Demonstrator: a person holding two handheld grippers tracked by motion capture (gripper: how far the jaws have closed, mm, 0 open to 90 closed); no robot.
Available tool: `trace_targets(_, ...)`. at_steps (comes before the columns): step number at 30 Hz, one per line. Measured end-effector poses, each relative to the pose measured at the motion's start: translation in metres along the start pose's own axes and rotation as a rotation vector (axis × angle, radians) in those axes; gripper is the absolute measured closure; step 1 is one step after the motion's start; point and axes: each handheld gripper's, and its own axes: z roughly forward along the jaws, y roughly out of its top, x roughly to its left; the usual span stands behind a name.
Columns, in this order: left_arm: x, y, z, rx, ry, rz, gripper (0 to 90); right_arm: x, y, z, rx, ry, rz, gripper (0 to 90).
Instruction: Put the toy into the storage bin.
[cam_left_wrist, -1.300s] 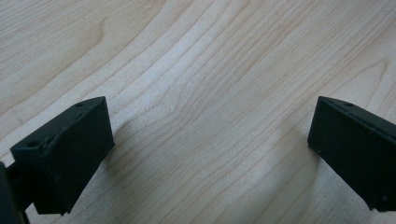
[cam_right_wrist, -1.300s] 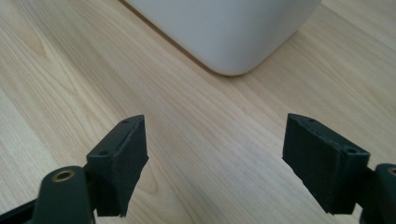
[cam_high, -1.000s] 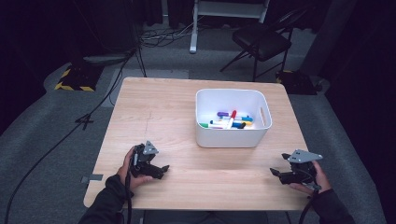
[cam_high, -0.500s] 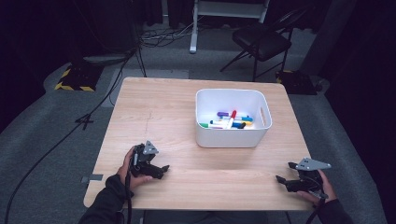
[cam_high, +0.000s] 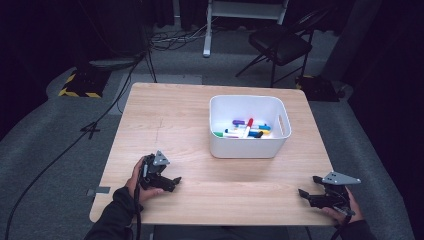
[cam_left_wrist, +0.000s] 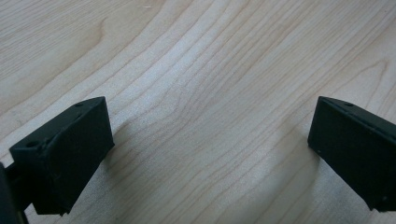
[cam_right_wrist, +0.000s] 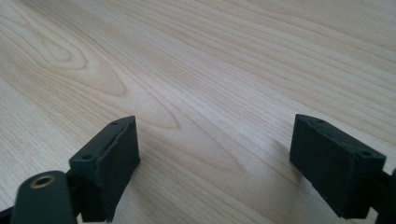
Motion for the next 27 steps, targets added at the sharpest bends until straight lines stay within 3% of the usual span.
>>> trace_targets(27, 0.0004, -0.0001, -0.0002, 0.0, 0.0, 0.002, 0.2, 0.0, 0.0, 0.0001, 0.0, -0.001, 0.002, 15.7)
